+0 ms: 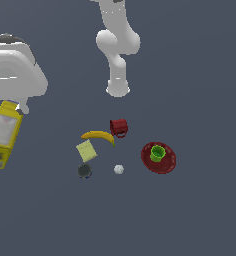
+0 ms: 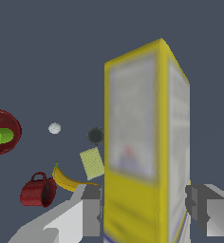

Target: Pick up a designated object from a clutter of objects.

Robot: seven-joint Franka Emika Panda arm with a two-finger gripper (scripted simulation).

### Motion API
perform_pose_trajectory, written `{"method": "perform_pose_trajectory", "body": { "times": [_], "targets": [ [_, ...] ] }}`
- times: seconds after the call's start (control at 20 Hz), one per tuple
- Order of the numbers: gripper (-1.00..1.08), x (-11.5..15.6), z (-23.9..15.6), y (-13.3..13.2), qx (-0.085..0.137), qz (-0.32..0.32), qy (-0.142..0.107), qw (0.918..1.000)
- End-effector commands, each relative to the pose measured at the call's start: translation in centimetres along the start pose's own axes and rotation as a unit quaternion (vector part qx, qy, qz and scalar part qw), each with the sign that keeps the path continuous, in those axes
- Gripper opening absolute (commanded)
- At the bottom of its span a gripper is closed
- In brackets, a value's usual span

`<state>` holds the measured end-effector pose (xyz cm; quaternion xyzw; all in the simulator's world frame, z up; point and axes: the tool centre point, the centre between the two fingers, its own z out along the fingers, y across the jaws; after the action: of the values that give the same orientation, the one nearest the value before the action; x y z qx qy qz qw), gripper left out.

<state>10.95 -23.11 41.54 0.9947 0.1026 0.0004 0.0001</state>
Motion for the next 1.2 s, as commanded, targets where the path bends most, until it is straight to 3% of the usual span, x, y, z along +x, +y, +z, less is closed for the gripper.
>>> {"method": "perform_pose_trajectory", "body": {
  "times": [0.0, 1.15],
  "targets": [
    [-1.0, 0.0, -0.3, 0.1, 0.0, 0.0, 0.0, 1.0],
    [-1.0, 1.2, -3.4, 0.0, 0.0, 0.0, 0.0, 1.0]
  ]
}}
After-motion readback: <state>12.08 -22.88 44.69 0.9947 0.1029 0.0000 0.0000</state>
